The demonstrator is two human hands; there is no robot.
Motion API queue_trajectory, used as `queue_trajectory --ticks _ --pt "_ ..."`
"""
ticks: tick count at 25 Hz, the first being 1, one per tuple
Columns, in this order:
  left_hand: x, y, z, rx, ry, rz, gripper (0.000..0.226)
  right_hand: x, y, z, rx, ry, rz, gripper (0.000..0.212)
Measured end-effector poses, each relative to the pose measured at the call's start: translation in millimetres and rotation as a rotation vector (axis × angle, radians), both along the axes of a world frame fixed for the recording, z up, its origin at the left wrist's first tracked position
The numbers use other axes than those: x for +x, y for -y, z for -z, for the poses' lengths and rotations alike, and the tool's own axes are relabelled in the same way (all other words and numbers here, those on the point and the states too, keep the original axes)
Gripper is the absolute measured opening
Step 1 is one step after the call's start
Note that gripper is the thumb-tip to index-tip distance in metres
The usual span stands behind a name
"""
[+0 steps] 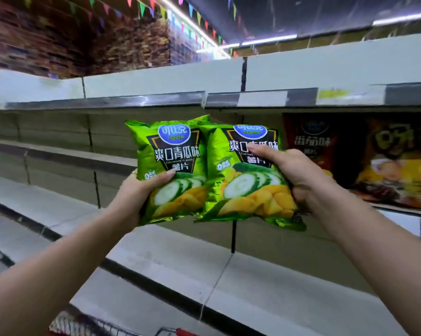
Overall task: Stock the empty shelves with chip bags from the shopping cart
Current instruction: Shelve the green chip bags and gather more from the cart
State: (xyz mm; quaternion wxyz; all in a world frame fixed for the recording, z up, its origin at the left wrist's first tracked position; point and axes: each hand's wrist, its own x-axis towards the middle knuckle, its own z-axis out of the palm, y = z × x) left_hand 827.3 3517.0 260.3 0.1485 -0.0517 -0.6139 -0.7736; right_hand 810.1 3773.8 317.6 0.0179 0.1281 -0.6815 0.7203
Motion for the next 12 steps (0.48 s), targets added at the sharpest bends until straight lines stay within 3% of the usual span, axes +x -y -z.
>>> queue_trajectory --ticks 6,9,12 --pt "-37 14 -20 -0.02 0.053 0.041 0.025 -76 -1 -18 -0.004 0.054 0.2 0.043" --pt "-60 31 -23 -0.027 0.106 0.086 0.035 -126 13 -12 0.0 0.079 0.319 0.059" --pt "-82 41 -27 -0.064 0.152 0.178 0.04 -167 14 -6 0.097 0.097 0.423 0.051"
